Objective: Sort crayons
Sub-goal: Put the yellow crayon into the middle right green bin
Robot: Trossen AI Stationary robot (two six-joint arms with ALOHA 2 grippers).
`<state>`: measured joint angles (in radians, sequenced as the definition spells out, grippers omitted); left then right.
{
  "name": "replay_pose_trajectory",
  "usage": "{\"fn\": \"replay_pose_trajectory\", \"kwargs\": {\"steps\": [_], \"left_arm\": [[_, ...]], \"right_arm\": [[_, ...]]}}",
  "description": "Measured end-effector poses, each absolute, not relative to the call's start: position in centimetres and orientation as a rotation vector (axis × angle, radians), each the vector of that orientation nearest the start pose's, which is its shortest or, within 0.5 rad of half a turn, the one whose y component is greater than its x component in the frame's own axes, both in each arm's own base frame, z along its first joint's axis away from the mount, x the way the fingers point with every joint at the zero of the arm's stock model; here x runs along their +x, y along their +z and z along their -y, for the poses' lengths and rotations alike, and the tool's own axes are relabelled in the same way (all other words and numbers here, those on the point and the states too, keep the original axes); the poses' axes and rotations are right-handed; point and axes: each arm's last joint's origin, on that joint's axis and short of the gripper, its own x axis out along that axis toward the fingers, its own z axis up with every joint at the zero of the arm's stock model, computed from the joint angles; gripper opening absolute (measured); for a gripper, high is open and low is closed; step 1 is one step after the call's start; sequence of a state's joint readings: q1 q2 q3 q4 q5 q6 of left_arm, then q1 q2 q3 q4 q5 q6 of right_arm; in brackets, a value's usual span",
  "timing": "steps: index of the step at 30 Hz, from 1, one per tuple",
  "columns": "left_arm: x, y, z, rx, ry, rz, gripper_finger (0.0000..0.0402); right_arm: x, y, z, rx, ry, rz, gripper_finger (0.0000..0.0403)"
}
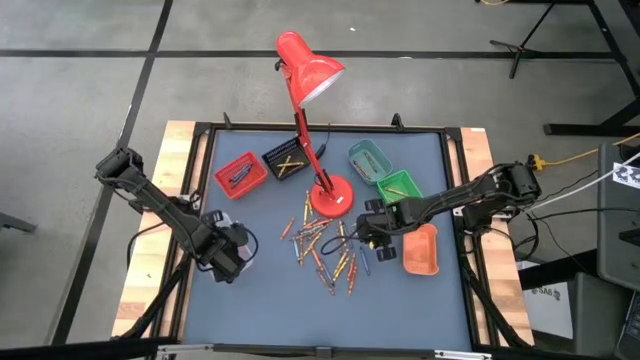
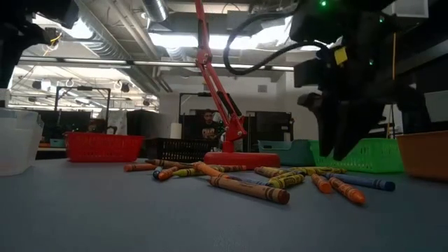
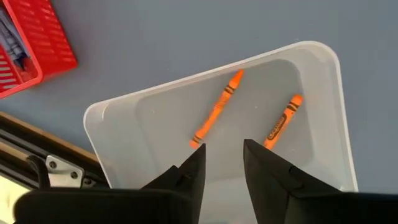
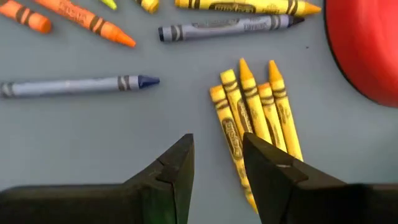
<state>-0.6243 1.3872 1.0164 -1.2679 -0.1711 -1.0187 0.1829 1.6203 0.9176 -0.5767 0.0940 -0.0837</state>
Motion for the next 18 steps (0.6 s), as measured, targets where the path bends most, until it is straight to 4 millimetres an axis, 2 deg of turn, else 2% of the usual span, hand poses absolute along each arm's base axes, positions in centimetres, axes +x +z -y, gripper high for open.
{"fn": "replay_pose_trajectory", "kwargs": {"steps": [8, 18], "left_arm": [[17.9, 23.4, 12.3, -0.182, 0.421, -1.453, 0.0093], [18.1, 23.4, 12.4, -0.197, 0.408, -1.437, 0.0093]], "right_arm": [[27.9, 14.9, -4.9, -0.242, 0.128, -1.207, 0.0136], [27.2, 13.8, -4.8, -0.238, 0.134, -1.216, 0.0136]]}}
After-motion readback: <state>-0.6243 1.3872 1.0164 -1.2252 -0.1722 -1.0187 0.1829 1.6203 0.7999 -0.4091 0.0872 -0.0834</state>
